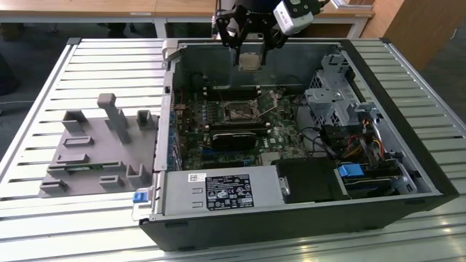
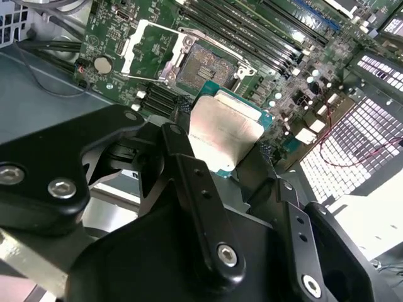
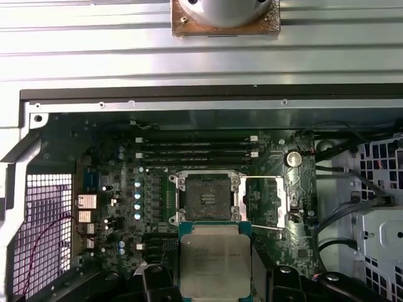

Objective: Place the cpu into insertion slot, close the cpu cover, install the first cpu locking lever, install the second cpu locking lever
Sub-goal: 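Place the cpu into insertion slot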

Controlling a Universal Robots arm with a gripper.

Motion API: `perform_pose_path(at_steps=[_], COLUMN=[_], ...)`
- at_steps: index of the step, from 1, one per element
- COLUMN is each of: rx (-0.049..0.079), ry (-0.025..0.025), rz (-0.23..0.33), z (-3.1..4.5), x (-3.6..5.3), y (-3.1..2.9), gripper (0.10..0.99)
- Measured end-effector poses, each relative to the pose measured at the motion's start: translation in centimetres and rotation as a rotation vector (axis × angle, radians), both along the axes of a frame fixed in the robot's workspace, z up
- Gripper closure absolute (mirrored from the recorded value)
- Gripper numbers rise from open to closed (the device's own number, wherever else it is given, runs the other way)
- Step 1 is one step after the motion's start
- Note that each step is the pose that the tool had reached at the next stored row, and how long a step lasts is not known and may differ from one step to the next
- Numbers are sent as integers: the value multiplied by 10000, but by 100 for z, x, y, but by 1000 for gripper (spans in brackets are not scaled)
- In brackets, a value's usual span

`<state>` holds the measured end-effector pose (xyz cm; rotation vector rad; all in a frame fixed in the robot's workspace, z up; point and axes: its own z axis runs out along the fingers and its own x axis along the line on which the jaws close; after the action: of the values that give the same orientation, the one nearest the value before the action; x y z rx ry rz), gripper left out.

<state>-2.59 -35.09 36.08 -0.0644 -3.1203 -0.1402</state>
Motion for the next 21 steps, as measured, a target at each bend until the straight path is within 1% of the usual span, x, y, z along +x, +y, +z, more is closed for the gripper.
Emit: perform_pose_path(at_steps=[21], rx=[0], ry=[0], rz=[-889], z=[-1], x=[0], y=[1], gripper=[545])
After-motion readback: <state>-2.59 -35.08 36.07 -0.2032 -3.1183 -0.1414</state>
